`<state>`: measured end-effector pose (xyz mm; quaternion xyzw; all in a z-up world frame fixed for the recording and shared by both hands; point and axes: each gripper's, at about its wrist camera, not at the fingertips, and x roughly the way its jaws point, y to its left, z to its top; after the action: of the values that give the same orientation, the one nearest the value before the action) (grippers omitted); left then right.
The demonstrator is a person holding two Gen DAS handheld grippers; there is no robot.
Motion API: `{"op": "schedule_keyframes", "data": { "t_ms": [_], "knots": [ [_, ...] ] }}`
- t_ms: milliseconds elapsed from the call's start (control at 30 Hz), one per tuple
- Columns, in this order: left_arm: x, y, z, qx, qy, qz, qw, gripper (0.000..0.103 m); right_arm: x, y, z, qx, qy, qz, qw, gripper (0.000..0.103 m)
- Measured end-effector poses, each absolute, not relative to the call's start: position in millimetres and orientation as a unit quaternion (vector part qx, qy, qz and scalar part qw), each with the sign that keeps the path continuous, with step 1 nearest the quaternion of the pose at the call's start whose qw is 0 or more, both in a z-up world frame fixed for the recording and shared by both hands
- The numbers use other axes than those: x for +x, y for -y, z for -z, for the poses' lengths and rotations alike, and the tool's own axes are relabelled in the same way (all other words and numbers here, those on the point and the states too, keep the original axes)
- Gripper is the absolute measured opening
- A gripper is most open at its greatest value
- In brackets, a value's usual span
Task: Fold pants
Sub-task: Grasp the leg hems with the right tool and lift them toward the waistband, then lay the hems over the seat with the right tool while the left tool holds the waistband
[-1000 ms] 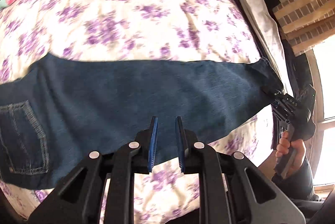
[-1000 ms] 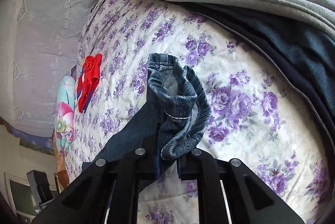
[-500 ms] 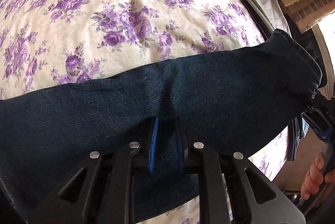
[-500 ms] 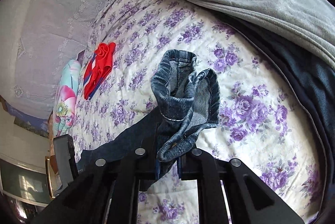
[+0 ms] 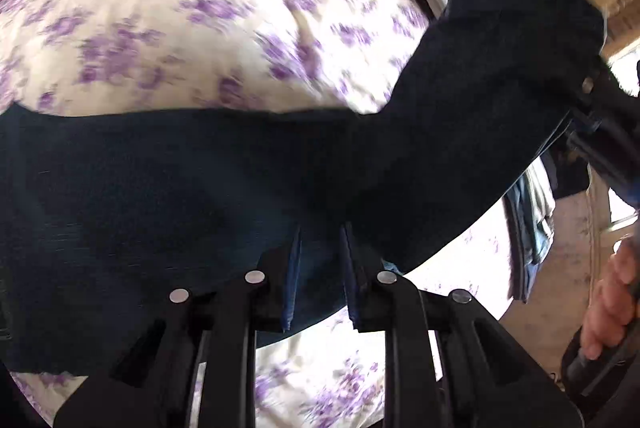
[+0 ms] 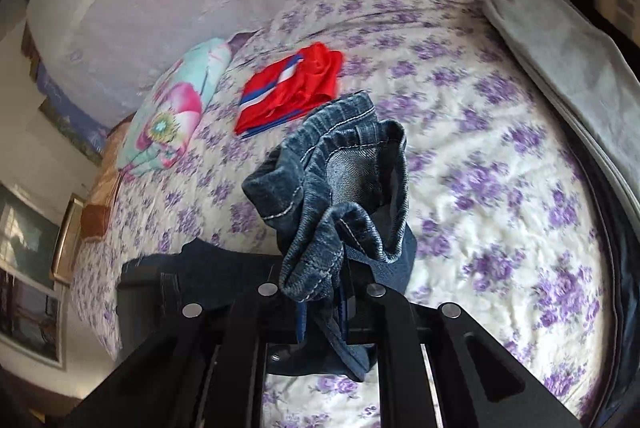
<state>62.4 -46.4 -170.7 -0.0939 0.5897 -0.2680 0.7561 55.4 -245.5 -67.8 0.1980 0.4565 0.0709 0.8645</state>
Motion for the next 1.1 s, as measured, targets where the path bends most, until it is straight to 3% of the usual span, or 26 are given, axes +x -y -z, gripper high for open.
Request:
{"op": "schedule_keyframes", "data": {
  "t_ms": [167,333,533,700,767,833,1100],
  "knots": [
    [61,-123,147,-0.178,-0.554,0.115,0.805,0.020,68,151,60,0.092,-0.452,-0.152,0.874,0.012],
    [49,-234,174,-0.226,-0.562,0.009,0.796,0.020,68,47,106,-0.003,-0.475,-0.245,0.845,0.012],
    [42,-257,195,-0.250,-0.557,0.004,0.792,0.019,57,-25,188,-0.107,-0.519,-0.273,0.803,0.013],
    [46,-241,171,-0.255,-0.552,0.053,0.792,0.019,59,-31,189,-0.113,-0.531,-0.264,0.797,0.016],
    [52,-224,158,-0.259,-0.545,0.093,0.792,0.019,56,-34,188,-0.117,-0.531,-0.274,0.793,0.028],
    [64,-202,149,-0.250,-0.545,0.125,0.790,0.021,51,-38,186,-0.117,-0.529,-0.300,0.785,0.059],
    [79,-145,140,-0.202,-0.569,0.173,0.779,0.021,14,10,118,-0.099,-0.505,-0.335,0.789,0.071]
  ]
}}
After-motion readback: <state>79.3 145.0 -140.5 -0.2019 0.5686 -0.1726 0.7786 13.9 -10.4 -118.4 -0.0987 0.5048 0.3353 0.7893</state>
